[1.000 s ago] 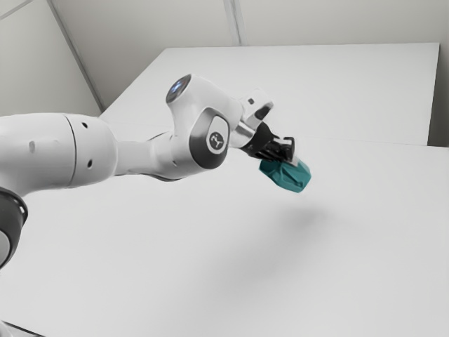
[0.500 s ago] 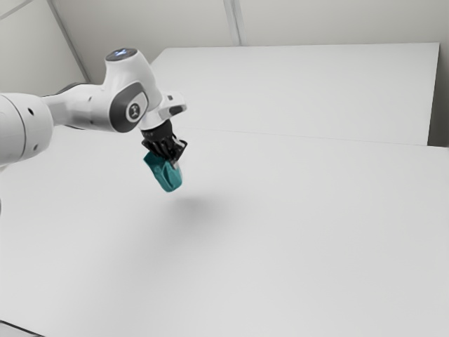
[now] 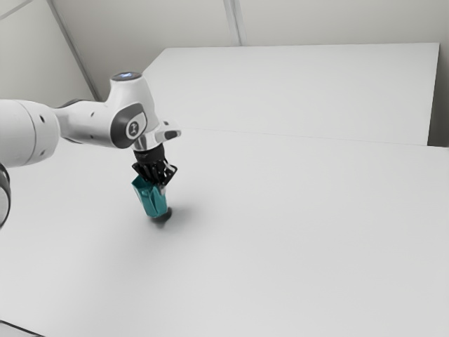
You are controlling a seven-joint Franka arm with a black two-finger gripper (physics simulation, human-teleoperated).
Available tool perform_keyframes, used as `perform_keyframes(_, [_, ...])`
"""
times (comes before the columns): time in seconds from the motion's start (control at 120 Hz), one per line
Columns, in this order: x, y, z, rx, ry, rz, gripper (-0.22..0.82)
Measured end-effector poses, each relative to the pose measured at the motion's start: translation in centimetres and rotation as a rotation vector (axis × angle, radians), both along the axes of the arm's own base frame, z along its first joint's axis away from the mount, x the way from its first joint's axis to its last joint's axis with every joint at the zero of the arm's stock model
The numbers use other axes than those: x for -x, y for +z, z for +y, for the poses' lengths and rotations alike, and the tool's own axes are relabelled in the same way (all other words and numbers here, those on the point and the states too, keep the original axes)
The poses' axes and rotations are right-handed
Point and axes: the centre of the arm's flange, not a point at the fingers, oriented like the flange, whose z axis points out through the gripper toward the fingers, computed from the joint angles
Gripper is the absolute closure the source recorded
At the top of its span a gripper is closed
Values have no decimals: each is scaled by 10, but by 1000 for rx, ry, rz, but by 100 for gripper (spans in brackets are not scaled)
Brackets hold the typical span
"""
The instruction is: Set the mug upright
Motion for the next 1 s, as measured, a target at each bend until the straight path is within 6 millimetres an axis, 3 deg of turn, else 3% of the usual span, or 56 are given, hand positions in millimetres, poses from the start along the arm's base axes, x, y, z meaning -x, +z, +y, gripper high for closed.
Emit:
perform_keyframes(0.192, [1, -2, -1, 1, 1, 13, 72])
perform_keyframes(0.392, [5, 5, -3, 33, 24, 27, 33])
perform_keyframes(0.567, [8, 30, -7, 80, 47, -5, 14])
perform_keyframes(0.7, [7, 79, -15, 96, 18, -69, 8])
perform_keyframes(0.883, [-11, 189, -23, 54, -70, -192, 3])
perform_keyframes(1.0, [-10, 225, -25, 34, -104, -203, 2])
